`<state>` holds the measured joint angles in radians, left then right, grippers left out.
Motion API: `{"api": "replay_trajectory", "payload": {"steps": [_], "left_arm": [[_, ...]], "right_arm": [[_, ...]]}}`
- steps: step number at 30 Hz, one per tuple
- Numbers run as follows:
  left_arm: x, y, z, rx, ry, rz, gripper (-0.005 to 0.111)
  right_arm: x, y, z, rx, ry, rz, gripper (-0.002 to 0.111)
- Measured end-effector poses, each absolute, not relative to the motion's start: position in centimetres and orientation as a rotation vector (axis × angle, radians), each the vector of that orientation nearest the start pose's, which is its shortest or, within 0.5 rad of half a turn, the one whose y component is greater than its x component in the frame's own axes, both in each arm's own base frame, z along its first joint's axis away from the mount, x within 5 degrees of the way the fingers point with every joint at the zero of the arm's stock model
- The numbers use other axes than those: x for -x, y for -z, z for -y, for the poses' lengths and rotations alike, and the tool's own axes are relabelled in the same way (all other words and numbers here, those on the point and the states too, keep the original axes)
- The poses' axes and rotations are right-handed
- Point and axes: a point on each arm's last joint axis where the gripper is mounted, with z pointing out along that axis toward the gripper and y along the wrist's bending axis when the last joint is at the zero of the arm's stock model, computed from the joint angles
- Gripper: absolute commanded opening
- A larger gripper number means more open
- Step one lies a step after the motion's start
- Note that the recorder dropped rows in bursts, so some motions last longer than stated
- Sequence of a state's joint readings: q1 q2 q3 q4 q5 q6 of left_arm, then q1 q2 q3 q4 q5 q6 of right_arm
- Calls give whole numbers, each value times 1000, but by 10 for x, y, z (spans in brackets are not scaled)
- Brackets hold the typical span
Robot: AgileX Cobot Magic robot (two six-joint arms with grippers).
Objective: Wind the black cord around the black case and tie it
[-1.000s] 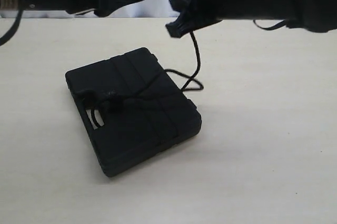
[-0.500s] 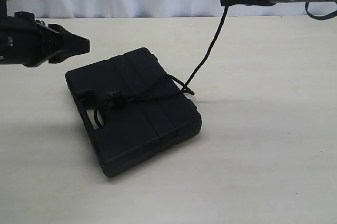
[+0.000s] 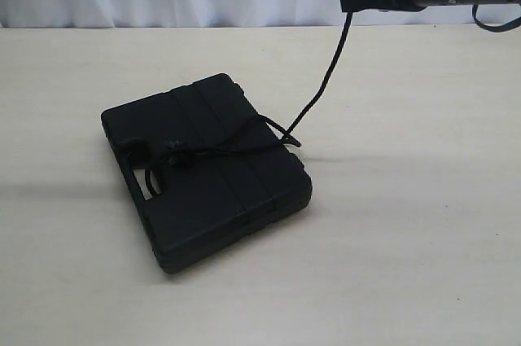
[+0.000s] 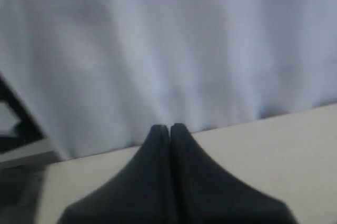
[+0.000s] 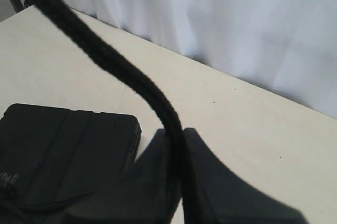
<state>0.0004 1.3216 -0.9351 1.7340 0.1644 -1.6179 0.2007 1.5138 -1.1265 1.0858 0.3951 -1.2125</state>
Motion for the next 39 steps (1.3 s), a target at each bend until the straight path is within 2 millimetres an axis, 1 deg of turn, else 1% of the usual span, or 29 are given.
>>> {"api": "replay_trajectory", "payload": {"steps": [1, 3, 5, 6, 8, 9, 11, 12, 13, 15, 16, 19, 21, 26, 33, 37, 38, 39], "left_arm": [[-300, -330, -21, 35, -313, -1848, 0], [-303, -328, -30, 26, -456, -1892, 0], [-306, -324, -37, 40, -567, -1996, 0], [-308, -319, -40, 47, -603, -2088, 0], [-311, -304, -38, 81, -556, -2326, 0], [-311, -294, -34, 77, -488, -2469, 0], [-311, -270, -20, 54, -278, -2711, 3], [-311, -261, -12, 17, -173, -2784, 7], [-310, -246, 1, 8, -23, -2865, 11], [-308, -226, 18, -35, 115, -2934, 20], [-305, -216, 26, -57, 153, -2962, 25], [-299, -191, 42, -75, 202, -3016, 36], [-298, -180, 49, -47, 204, -3013, 42], [-301, -159, 60, 71, 210, -2959, 49], [-316, -133, 63, 205, 220, -2884, 49], [-323, -118, 64, 241, 221, -2860, 48], [-324, -114, 64, 243, 218, -2861, 45], [-325, -112, 64, 247, 217, -2857, 39]], "right_arm": [[-331, -314, -99, 578, -383, -1970, 4], [-331, -314, -99, 575, -379, -1969, 4], [-332, -314, -98, 570, -362, -1964, 4], [-332, -314, -97, 566, -356, -1963, 4], [-332, -314, -97, 564, -351, -1961, 4], [-332, -314, -97, 564, -351, -1961, 4], [-332, -314, -97, 572, -356, -1964, 4], [-332, -314, -98, 582, -357, -1965, 4], [-331, -313, -98, 594, -363, -1968, 4], [-330, -312, -100, 612, -377, -1974, 4], [-329, -312, -100, 618, -386, -1976, 4], [-328, -312, -101, 627, -396, -1979, 4], [-328, -312, -101, 630, -399, -1980, 4], [-327, -311, -102, 636, -408, -1983, 4], [-327, -311, -102, 644, -414, -1985, 4], [-327, -311, -102, 646, -413, -1985, 4], [-327, -311, -102, 646, -413, -1985, 4], [-327, -311, -102, 646, -413, -1985, 4]]}}
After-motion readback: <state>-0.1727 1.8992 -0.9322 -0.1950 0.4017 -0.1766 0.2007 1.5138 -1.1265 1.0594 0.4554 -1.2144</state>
